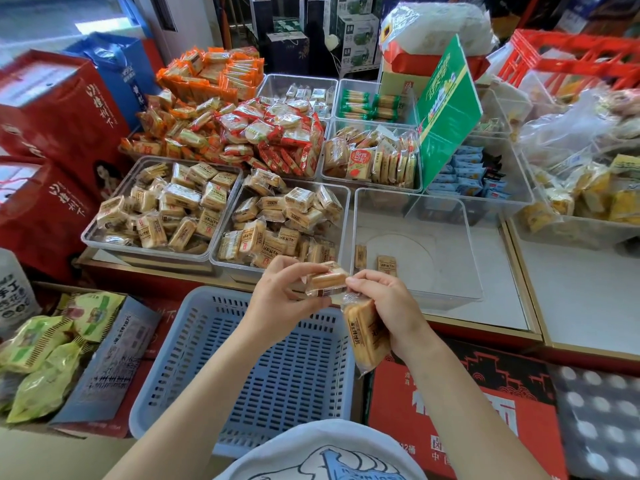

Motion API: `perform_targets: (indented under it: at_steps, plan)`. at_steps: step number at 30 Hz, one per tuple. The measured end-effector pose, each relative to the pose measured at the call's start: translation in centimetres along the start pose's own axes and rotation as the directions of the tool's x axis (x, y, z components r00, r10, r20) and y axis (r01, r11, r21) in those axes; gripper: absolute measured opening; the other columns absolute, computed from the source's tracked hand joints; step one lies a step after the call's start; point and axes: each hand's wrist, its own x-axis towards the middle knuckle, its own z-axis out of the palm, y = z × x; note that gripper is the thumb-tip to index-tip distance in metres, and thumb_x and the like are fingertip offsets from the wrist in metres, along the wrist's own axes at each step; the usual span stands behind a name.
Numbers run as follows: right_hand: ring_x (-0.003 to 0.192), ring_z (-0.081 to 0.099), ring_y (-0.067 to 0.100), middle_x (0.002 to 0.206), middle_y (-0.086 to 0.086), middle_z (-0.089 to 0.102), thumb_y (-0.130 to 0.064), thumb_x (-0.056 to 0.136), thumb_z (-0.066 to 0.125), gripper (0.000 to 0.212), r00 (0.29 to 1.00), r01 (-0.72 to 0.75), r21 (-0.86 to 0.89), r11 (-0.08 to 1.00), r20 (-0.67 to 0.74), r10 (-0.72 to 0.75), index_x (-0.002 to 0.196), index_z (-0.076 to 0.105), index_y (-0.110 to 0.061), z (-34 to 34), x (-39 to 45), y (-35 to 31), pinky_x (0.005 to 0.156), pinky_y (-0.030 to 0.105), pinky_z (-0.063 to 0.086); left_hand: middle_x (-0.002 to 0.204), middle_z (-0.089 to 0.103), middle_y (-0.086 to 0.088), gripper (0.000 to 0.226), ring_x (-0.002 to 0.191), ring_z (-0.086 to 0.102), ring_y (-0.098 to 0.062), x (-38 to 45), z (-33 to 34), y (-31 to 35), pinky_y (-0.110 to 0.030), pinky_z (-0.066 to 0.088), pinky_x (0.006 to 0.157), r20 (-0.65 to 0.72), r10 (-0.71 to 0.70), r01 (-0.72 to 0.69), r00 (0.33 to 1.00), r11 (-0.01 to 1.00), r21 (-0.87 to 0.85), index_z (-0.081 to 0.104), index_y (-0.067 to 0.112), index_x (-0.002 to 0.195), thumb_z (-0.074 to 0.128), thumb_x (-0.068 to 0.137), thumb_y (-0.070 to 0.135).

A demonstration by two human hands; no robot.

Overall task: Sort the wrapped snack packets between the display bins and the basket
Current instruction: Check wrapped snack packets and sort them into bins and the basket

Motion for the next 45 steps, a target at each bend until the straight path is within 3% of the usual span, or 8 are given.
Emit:
perform_targets:
  at_steps: [3, 7, 12, 14, 20, 27, 38, 45]
  plan:
    - [0.055, 0.055, 0.015, 0.062, 0.004, 0.058, -0.029, 0.102, 0.057, 0.029, 0.999, -0.033, 0.021, 0.999, -0.023, 0.034, 0.08, 0.066, -0.011, 0.1, 0.0, 0.2, 0.059, 0.026, 0.049, 0.112, 0.063, 0.024, 0.021, 0.107, 0.059, 0.004, 0.1, 0.0, 0.7, -0.009, 0.042, 0.088, 0.03, -0.018, 0.017, 0.999, 0.999, 0.031, 0.074, 0.035, 0.101, 0.082, 0.082, 0.033]
    - [0.053, 0.057, 0.009, 0.055, -0.006, 0.056, -0.054, 0.101, 0.05, 0.043, 0.991, -0.013, -0.001, 1.0, -0.133, 0.012, 0.081, 0.055, -0.016, 0.4, 0.3, 0.5, 0.062, 0.026, 0.052, 0.062, 0.057, 0.014, 0.027, 0.055, 0.047, -0.004, -0.4, 0.8, 1.6, -0.015, 0.038, 0.053, 0.096, -0.23, 0.248, 0.968, 0.927, -0.28, 0.064, 0.018, 0.088, 0.067, 0.088, 0.044]
    - [0.098, 0.07, 0.037, 0.103, 0.026, 0.069, -0.085, 0.077, 0.048, 0.072, 0.982, 0.013, -0.056, 0.998, -0.187, -0.023, 0.101, 0.058, -0.019, 0.9, 0.6, 0.5, 0.094, 0.055, 0.056, 0.096, 0.078, -0.001, 0.031, 0.077, 0.072, -0.015, -0.4, 2.1, 2.2, -0.031, 0.058, 0.064, 0.174, -0.35, 0.391, 0.92, 0.834, -0.39, 0.057, 0.029, 0.124, 0.061, 0.096, 0.043]
    - [0.096, 0.069, 0.032, 0.1, 0.021, 0.069, -0.083, 0.078, 0.047, 0.068, 0.974, 0.01, -0.05, 0.999, -0.226, -0.021, 0.102, 0.055, -0.02, 1.0, 0.7, 0.4, 0.092, 0.051, 0.057, 0.1, 0.077, -0.002, 0.042, 0.092, 0.074, -0.023, -0.3, 2.5, 2.2, -0.041, 0.06, 0.078, 0.24, -0.353, 0.423, 0.904, 0.818, -0.39, 0.055, 0.03, 0.123, 0.066, 0.088, 0.05]
    - [0.098, 0.063, 0.021, 0.107, 0.008, 0.06, -0.069, 0.096, 0.038, 0.052, 0.977, -0.017, -0.106, 0.994, -0.213, -0.006, 0.11, 0.048, -0.02, 1.0, 1.5, 0.5, 0.086, 0.042, 0.058, 0.107, 0.075, -0.005, 0.052, 0.089, 0.075, -0.013, -0.5, 3.3, 2.0, -0.023, 0.055, 0.066, 0.232, -0.385, 0.446, 0.893, 0.826, -0.346, 0.052, 0.025, 0.122, 0.084, 0.081, 0.028]
    - [0.079, 0.063, 0.007, 0.108, 0.005, 0.072, -0.042, 0.1, 0.061, 0.028, 0.998, 0.026, -0.183, 0.983, -0.049, -0.035, 0.112, 0.063, -0.017, -0.2, 1.5, 1.2, 0.065, 0.026, 0.049, 0.115, 0.074, -0.019, 0.079, 0.102, 0.074, -0.035, 0.2, 2.1, 0.4, -0.047, 0.065, 0.075, 0.17, -0.554, 0.499, 0.815, 0.52, -0.693, 0.049, 0.005, 0.135, 0.084, 0.071, 0.035]
    - [0.057, 0.054, 0.002, 0.069, -0.005, 0.064, -0.015, 0.088, 0.078, 0.014, 0.987, 0.161, -0.093, 0.983, -0.007, -0.163, 0.09, 0.065, -0.01, -1.4, 1.8, 2.1, 0.056, 0.018, 0.045, 0.108, 0.075, -0.022, 0.053, 0.09, 0.077, -0.032, 1.3, 2.2, 0.5, -0.031, 0.061, 0.057, 0.214, -0.619, 0.518, 0.755, 0.363, -0.775, 0.05, 0.002, 0.136, 0.071, 0.094, 0.026]
    - [0.072, 0.058, 0.017, 0.078, 0.002, 0.064, -0.038, 0.078, 0.076, 0.023, 0.968, 0.235, -0.051, 0.971, -0.083, -0.238, 0.084, 0.068, -0.017, -2.4, 2.6, 2.2, 0.064, 0.025, 0.051, 0.115, 0.074, -0.02, 0.059, 0.094, 0.076, -0.033, 3.2, 3.3, 0.7, -0.037, 0.064, 0.063, 0.209, -0.631, 0.541, 0.747, 0.394, -0.743, 0.045, 0.01, 0.131, 0.077, 0.085, 0.033]
